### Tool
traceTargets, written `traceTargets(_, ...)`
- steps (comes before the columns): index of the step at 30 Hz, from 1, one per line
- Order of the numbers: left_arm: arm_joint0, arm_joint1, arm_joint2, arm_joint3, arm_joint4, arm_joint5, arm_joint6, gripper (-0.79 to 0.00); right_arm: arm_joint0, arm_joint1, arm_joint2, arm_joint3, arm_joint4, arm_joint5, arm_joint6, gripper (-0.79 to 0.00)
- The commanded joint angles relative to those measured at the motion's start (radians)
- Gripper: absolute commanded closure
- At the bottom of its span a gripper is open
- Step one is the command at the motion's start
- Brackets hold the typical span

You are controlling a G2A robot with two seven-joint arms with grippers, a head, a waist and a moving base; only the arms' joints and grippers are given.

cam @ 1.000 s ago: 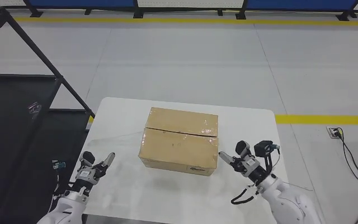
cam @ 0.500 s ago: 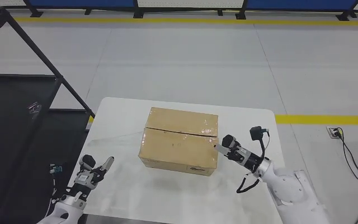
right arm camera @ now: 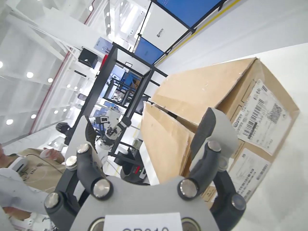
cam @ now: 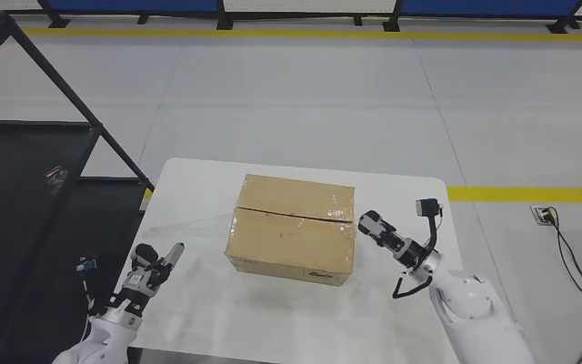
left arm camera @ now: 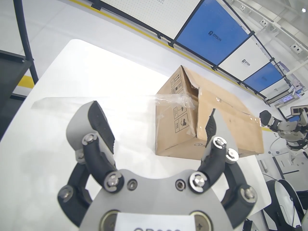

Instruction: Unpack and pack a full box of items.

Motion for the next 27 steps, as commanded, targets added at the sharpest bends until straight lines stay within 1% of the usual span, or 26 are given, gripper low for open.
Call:
traceTargets(1, -0.001, -0.001, 0.001, 0.003, -0.001, 0.007, 0.002, -0.785, 0.033, 0.000, -0.011, 0.043, 0.053, 0.004, 0.071, -0.785)
traceTargets(8, 0.000, -0.001, 0.002, 0.002, 0.002, 0.015, 0.006, -0.785, 0.096, 0.001, -0.042, 0.131, 0.099, 0.008, 0.174, -0.785)
traceTargets(11, 0.000, -0.001, 0.002, 0.002, 0.002, 0.015, 0.006, -0.785, 0.113, 0.002, -0.042, 0.155, 0.078, 0.017, 0.160, -0.785)
traceTargets(13, 0.000, -0.001, 0.002, 0.002, 0.002, 0.015, 0.006, -0.785, 0.115, 0.002, -0.045, 0.159, 0.106, 0.012, 0.167, -0.785)
traceTargets(17, 0.000, -0.001, 0.002, 0.002, 0.002, 0.015, 0.006, -0.785, 0.117, 0.006, -0.034, 0.169, 0.110, 0.014, 0.169, -0.785)
traceTargets(22, 0.000, -0.001, 0.002, 0.002, 0.002, 0.015, 0.006, -0.785, 0.116, 0.011, -0.036, 0.172, 0.114, 0.047, 0.211, -0.785)
traceTargets(27, 0.000, -0.001, 0.002, 0.002, 0.002, 0.015, 0.006, -0.785, 0.104, 0.013, -0.038, 0.159, 0.206, 0.030, 0.273, -0.785)
